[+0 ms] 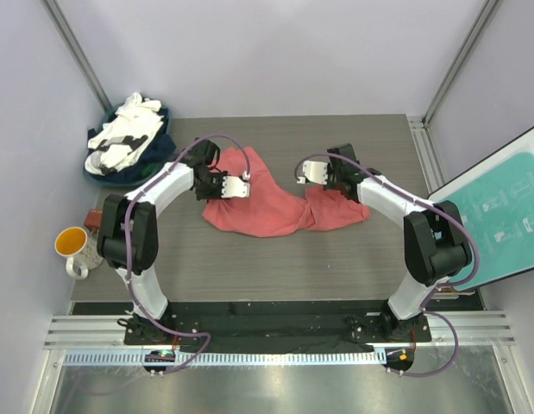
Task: Fold and stack the t-shirts
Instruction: Flatten out the tshirt
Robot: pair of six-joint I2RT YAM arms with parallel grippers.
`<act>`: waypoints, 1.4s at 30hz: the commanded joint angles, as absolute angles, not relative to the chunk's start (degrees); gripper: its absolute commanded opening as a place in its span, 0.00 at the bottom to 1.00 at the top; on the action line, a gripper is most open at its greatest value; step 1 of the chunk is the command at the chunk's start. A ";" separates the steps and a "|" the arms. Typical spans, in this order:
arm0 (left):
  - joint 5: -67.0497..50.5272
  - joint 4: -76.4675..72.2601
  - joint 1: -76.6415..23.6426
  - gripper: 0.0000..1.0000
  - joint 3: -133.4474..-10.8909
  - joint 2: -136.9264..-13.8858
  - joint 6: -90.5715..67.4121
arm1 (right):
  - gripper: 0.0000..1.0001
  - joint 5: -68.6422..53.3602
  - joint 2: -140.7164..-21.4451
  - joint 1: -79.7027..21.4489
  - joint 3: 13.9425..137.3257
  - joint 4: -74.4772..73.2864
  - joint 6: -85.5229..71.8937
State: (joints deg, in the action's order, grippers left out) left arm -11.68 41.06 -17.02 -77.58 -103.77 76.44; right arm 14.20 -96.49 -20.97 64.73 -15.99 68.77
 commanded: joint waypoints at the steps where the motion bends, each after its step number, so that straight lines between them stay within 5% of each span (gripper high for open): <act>1: -7.48 34.82 -17.75 0.43 -76.20 -106.52 74.98 | 0.01 20.21 -97.91 -20.13 67.59 -6.25 69.78; 7: 5.59 6.07 -17.58 0.52 -68.57 -104.25 68.74 | 0.01 22.23 -99.40 -19.69 67.41 -2.55 70.40; 10: 11.39 -8.39 -17.67 0.43 -63.20 -102.40 67.86 | 0.01 22.85 -99.67 -19.69 66.71 -1.23 70.40; 14: 16.76 -19.65 -17.84 0.09 -62.14 -104.06 68.47 | 0.01 22.33 -99.93 -19.69 66.18 -0.35 70.14; 18: 20.56 -25.99 -17.93 0.08 -61.88 -106.08 69.69 | 0.01 22.76 -100.81 -19.69 66.88 -0.35 70.31; 19: 21.00 -26.80 -17.93 0.10 -61.61 -106.34 70.31 | 0.01 22.68 -100.81 -19.69 66.97 -0.35 70.31; 22: 21.53 -27.16 -17.93 0.45 -61.09 -106.17 71.28 | 0.01 22.59 -100.81 -19.69 67.06 -0.26 70.23; 23: 21.71 -27.42 -17.84 0.68 -60.74 -106.17 71.54 | 0.01 22.59 -100.98 -19.69 66.97 -0.35 69.96; 26: 22.94 -30.05 -17.84 1.00 -59.42 -106.70 73.47 | 0.01 22.68 -100.81 -19.69 66.80 -0.35 69.61; 35: 25.49 -38.23 -15.82 1.00 -60.64 -105.83 72.78 | 0.01 23.29 -99.93 -19.86 65.13 -0.44 68.73; 42: 12.59 -29.73 -14.15 0.97 -57.14 -92.74 65.57 | 0.01 23.47 -99.23 -19.78 63.81 -0.62 68.38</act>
State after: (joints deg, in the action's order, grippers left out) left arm 20.88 -30.17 -14.85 -58.57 -102.41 70.39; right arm 22.00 -101.30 -19.81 64.23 -2.57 69.23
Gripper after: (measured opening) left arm 0.986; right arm 0.023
